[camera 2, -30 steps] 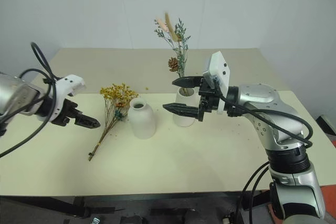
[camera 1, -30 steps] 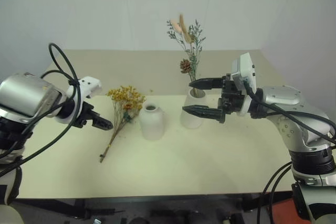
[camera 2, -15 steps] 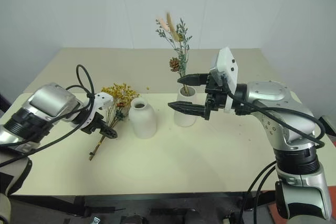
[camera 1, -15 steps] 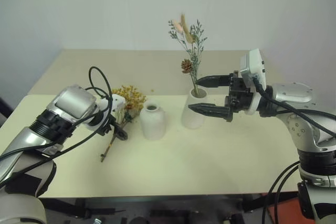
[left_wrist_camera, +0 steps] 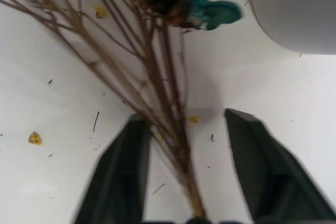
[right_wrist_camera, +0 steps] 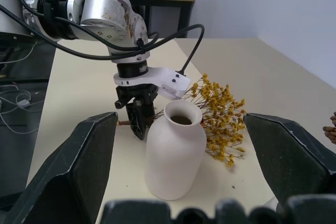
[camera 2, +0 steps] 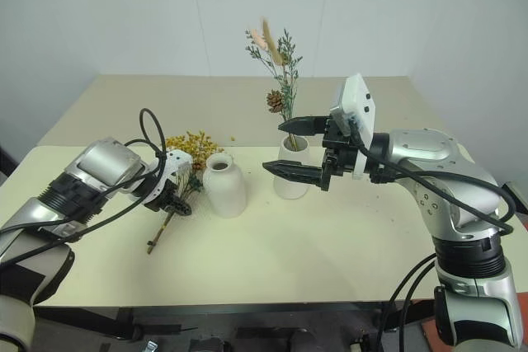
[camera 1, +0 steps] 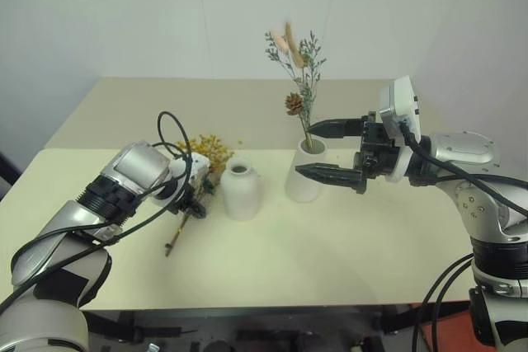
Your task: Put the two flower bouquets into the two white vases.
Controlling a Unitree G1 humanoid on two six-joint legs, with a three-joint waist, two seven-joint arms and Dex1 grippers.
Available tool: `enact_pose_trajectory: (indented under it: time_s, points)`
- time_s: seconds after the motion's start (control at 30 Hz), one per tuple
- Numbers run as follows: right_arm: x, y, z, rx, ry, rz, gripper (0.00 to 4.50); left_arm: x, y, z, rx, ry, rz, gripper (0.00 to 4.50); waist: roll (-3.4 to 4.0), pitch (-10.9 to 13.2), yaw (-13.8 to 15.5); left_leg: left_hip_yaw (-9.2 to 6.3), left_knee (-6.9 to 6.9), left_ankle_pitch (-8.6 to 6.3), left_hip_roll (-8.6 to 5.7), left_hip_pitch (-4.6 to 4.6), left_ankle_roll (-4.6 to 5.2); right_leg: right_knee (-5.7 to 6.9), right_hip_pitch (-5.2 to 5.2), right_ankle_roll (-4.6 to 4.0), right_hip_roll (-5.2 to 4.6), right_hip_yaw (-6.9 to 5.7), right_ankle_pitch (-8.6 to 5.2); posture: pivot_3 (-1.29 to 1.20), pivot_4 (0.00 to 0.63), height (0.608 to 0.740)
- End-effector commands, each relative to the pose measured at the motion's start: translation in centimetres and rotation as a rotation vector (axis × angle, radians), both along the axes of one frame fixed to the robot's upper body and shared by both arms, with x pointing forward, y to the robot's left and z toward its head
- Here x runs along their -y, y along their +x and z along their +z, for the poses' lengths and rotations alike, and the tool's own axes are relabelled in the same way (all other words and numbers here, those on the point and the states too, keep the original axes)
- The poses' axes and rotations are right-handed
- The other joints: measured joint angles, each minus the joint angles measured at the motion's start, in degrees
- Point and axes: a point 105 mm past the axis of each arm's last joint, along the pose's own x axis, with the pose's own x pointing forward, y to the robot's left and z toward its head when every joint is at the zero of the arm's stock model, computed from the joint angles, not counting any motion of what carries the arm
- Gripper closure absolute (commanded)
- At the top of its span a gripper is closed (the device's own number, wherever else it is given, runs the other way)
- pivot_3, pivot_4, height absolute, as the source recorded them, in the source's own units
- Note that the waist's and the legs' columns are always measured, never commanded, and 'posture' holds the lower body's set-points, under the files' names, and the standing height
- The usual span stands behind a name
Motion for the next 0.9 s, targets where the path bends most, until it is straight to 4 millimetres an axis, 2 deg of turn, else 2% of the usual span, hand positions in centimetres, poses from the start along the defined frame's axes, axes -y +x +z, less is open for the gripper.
enact_pose_trajectory:
  time_s: [0.03, 0.13, 0.17, 0.37, 0.43, 0.5, 0.57, 0.63, 0.7, 0.83, 0.9]
  points:
    - [0.5, -0.6, 1.0, 0.046, 0.016, -0.014, 0.00, -0.7, 0.3, 0.9, 0.034, 0.018, 0.010, 3.39, 0.00, 0.0, 0.0, 0.00, 0.00, 0.00, 0.00, 0.00, 0.00, 0.00, 0.00, 0.00, 0.00, 0.00, 0.00, 0.00, 0.150, 0.740]
    - [0.5, -0.6, 0.9, 0.041, 0.017, -0.014, 0.00, -1.0, 0.3, 1.3, 0.049, 0.015, 0.027, 4.30, 0.00, 0.0, 0.0, 0.00, 0.00, 0.00, 0.00, 0.00, 0.00, 0.00, 0.00, 0.00, 0.00, 0.00, 0.00, 0.00, 0.150, 0.740]
    - [0.5, -0.6, 0.8, 0.040, 0.017, -0.013, 0.00, -1.1, 0.3, 1.4, 0.053, 0.014, 0.032, 4.46, 0.00, 0.0, 0.0, 0.00, 0.00, 0.00, 0.00, 0.00, 0.00, 0.00, 0.00, 0.00, 0.00, 0.00, 0.00, 0.00, 0.150, 0.740]
    - [0.4, -0.6, 0.5, 0.033, 0.012, -0.008, 0.00, -3.8, 0.3, 4.0, 0.133, 0.013, 0.140, 4.46, 0.00, 0.0, -0.3, -0.01, 0.00, 0.00, 0.01, -0.01, 0.00, 0.01, -0.02, 0.00, 0.01, 0.00, 0.00, 0.00, 0.150, 0.740]
    - [0.5, -0.6, 0.2, 0.027, 0.011, -0.011, 0.00, -5.0, 0.9, 5.9, 0.220, 0.019, 0.186, 4.46, 0.00, 0.0, -0.2, -0.01, 0.00, -0.01, 0.01, 0.00, 0.01, 0.01, -0.03, 0.00, 0.01, 0.00, 0.00, 0.00, 0.150, 0.740]
    - [0.5, -0.5, -0.2, 0.019, 0.011, -0.015, 0.00, -5.0, 1.8, 9.0, 0.366, -0.042, 0.190, 4.46, -0.01, 0.0, 0.0, -0.02, 0.01, -0.01, 0.01, -0.01, 0.01, 0.01, -0.02, 0.00, 0.00, -0.01, 0.00, 0.00, 0.150, 0.740]
    - [0.5, -0.4, -0.4, 0.015, 0.013, -0.016, 0.00, -4.0, 2.8, 12.3, 0.531, -0.144, 0.174, 4.46, -0.01, 0.0, 0.4, -0.07, 0.10, -0.01, 0.02, -0.09, 0.01, 0.00, -0.02, 0.00, -0.01, -0.09, 0.00, 0.00, 0.150, 0.740]
    - [0.2, -0.1, -0.4, 0.016, 0.021, -0.016, 0.00, -0.8, 3.1, 17.3, 0.768, -0.368, 0.088, 4.46, -0.02, 0.0, 1.1, -0.11, 0.14, -0.01, 0.00, -0.14, 0.01, -0.02, -0.02, 0.01, -0.07, -0.17, 0.00, 0.00, 0.150, 0.740]
    - [-0.1, 0.1, -0.5, 0.021, 0.026, -0.016, 0.00, 1.6, 2.2, 20.5, 0.917, -0.560, -0.008, 4.46, -0.02, 0.0, 1.8, -0.19, 0.21, -0.01, 0.00, -0.24, 0.01, -0.06, 0.00, 0.00, -0.14, -0.31, 0.02, 0.00, 0.150, 0.740]
    - [-0.6, 0.3, -0.5, 0.037, 0.041, -0.023, 0.00, 5.4, -0.2, 23.7, 1.003, -0.895, -0.207, 4.46, -0.02, 0.0, 1.7, -0.18, 0.20, -0.01, -0.09, -0.27, 0.00, -0.03, -0.02, -0.01, -0.27, -0.30, 0.05, 0.00, 0.150, 0.740]
    - [-0.8, 0.3, -0.6, 0.041, 0.044, -0.027, 0.00, 6.1, -0.7, 24.3, 0.948, -1.027, -0.258, 4.46, -0.02, 0.0, 1.5, -0.17, 0.20, -0.01, -0.11, -0.21, 0.00, -0.01, -0.01, -0.01, -0.28, -0.28, 0.06, 0.00, 0.150, 0.740]
